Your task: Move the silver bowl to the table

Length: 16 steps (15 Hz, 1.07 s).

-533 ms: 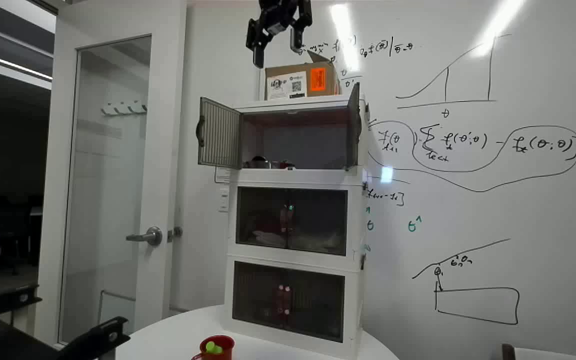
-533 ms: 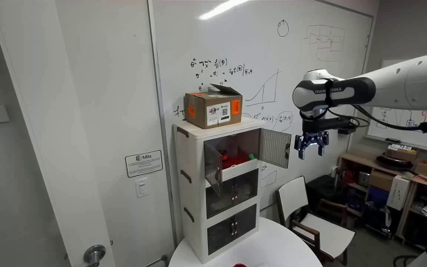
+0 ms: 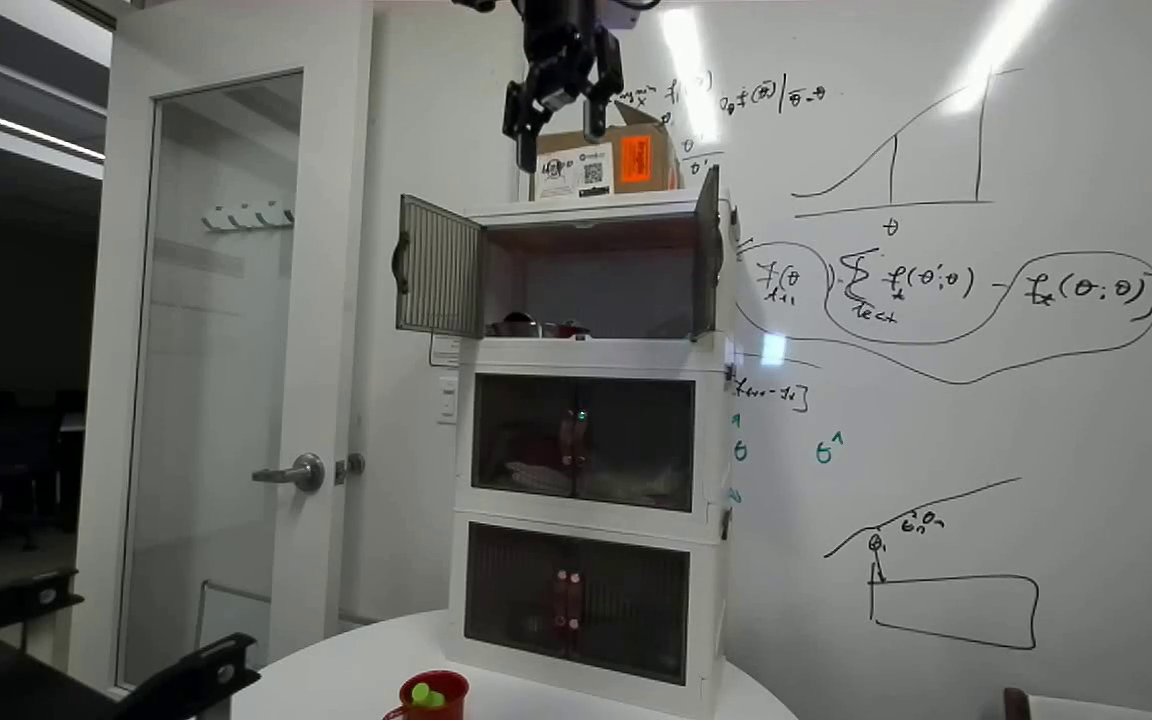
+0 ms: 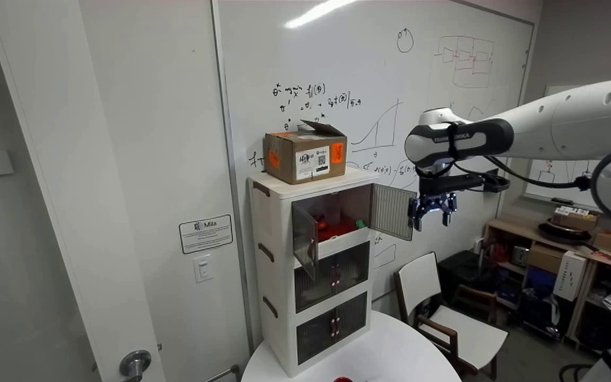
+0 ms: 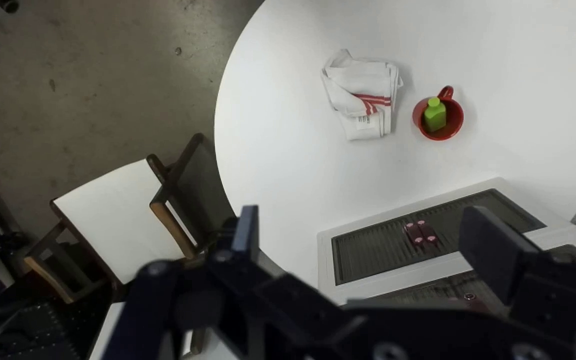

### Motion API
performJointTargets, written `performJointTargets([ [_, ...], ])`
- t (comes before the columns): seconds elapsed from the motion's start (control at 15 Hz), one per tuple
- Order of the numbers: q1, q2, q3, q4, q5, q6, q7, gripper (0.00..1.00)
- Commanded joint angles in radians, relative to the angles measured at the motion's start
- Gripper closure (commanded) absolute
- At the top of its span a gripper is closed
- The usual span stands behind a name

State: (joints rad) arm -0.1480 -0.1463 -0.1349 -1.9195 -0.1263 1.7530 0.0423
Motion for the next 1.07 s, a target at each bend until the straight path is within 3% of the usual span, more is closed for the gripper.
performJointTargets([
  [0.0, 0.017, 0.128, 0.025, 0.099, -0.015, 0.057, 0.095, 0.0],
  [0.53, 0.052, 0.353, 0.04, 0.318, 0.117, 0.2, 0.302, 0.0],
  [1.0, 0.112, 0.453, 0.056, 0.347, 0.162, 0.463, 0.472, 0.0],
])
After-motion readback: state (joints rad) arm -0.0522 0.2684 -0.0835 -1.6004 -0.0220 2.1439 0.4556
